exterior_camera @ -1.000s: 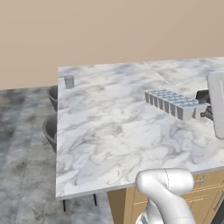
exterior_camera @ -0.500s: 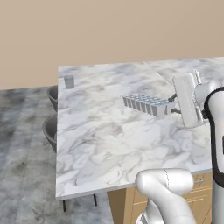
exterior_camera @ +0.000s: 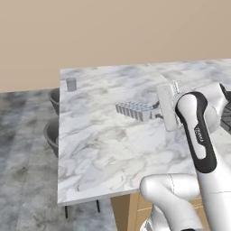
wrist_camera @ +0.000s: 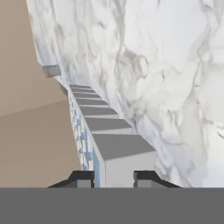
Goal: Open the freezer door, pick up the ice cube tray from the freezer, and place it on the dining counter.
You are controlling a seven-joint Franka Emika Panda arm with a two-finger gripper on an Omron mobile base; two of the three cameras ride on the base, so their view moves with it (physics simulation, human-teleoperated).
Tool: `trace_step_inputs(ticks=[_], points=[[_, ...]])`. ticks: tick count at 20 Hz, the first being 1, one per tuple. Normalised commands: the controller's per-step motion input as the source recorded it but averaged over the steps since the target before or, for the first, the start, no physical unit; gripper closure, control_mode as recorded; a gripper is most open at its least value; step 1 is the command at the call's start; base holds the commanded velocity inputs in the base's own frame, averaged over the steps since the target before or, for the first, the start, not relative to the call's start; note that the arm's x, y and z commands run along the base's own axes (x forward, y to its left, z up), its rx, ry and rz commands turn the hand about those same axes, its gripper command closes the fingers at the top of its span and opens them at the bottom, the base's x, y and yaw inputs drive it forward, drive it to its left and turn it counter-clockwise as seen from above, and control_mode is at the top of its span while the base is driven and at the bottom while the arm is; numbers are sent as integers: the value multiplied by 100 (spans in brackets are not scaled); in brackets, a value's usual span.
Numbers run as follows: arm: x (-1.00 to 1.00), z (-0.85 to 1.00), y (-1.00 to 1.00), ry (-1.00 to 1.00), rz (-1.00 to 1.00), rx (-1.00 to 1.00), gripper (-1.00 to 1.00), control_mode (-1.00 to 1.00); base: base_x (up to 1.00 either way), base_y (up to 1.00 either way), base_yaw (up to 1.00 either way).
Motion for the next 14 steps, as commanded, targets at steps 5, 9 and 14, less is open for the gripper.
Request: trace_step_inputs(ticks=[5, 9, 14], points=[[69, -67, 60, 12, 8, 0, 100, -100, 0, 0, 0], [73, -73, 60, 10, 9, 0, 100, -100, 0, 0, 0], [71, -64, 43, 3, 6, 0, 100, -100, 0, 0, 0]])
